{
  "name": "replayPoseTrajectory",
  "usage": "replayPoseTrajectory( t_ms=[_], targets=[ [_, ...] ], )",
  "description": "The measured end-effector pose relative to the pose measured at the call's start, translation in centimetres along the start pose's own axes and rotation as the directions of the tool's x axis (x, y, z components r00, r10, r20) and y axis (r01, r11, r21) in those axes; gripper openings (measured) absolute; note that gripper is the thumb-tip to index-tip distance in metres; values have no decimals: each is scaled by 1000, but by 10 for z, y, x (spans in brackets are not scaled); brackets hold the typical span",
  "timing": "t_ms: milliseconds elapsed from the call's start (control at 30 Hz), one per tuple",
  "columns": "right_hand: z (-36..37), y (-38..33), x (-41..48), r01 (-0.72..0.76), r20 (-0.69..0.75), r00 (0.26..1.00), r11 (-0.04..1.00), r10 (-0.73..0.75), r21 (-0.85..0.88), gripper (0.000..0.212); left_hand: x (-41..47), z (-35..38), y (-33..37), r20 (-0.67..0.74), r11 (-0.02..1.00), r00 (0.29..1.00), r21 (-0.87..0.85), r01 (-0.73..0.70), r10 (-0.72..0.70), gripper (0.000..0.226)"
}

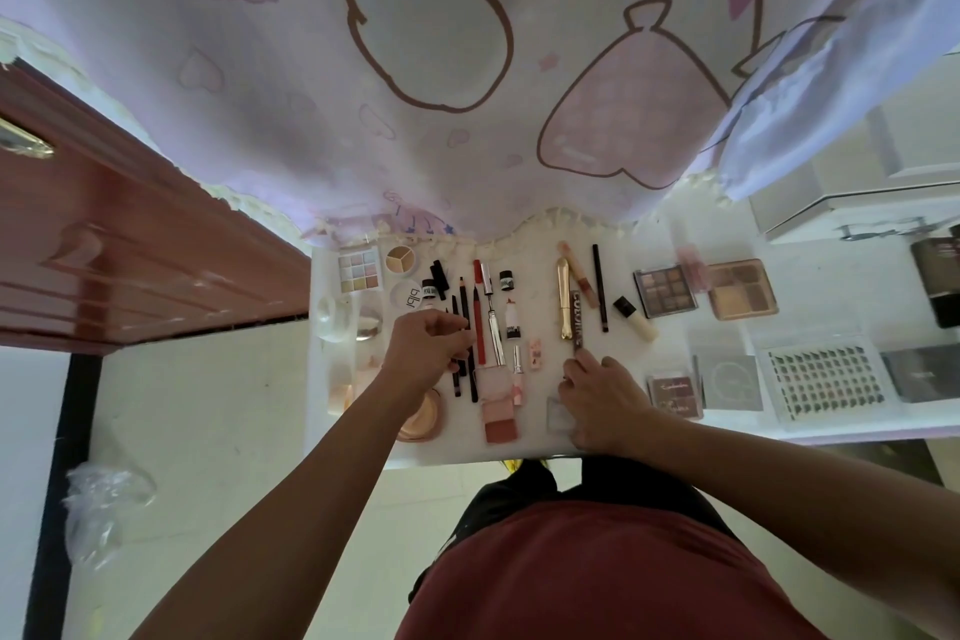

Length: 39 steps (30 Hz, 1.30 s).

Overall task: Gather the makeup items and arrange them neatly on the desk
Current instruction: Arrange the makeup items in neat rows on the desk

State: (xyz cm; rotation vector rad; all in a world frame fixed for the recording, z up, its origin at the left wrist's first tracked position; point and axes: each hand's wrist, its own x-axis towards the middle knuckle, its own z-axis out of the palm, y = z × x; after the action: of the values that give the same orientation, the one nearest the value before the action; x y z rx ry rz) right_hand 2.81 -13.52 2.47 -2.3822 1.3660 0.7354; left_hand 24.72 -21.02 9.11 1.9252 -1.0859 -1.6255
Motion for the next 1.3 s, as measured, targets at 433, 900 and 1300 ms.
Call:
replayPoseTrajectory(
  t_ms=[433, 900, 1300],
  targets=[
    [-18, 15, 9, -75, -59, 994, 972, 91, 223, 53, 4, -2, 5, 14, 1000, 1000, 15, -12, 12, 16],
    [-135, 59, -19, 69, -158, 949, 307, 274, 949, 30, -3, 1, 59, 293, 960, 914, -93, -264, 280, 25],
    [-150, 63, -32, 129, -179, 968, 262, 178, 956, 26, -14, 3, 77, 296, 928, 884, -205, -312, 362, 23]
  ],
)
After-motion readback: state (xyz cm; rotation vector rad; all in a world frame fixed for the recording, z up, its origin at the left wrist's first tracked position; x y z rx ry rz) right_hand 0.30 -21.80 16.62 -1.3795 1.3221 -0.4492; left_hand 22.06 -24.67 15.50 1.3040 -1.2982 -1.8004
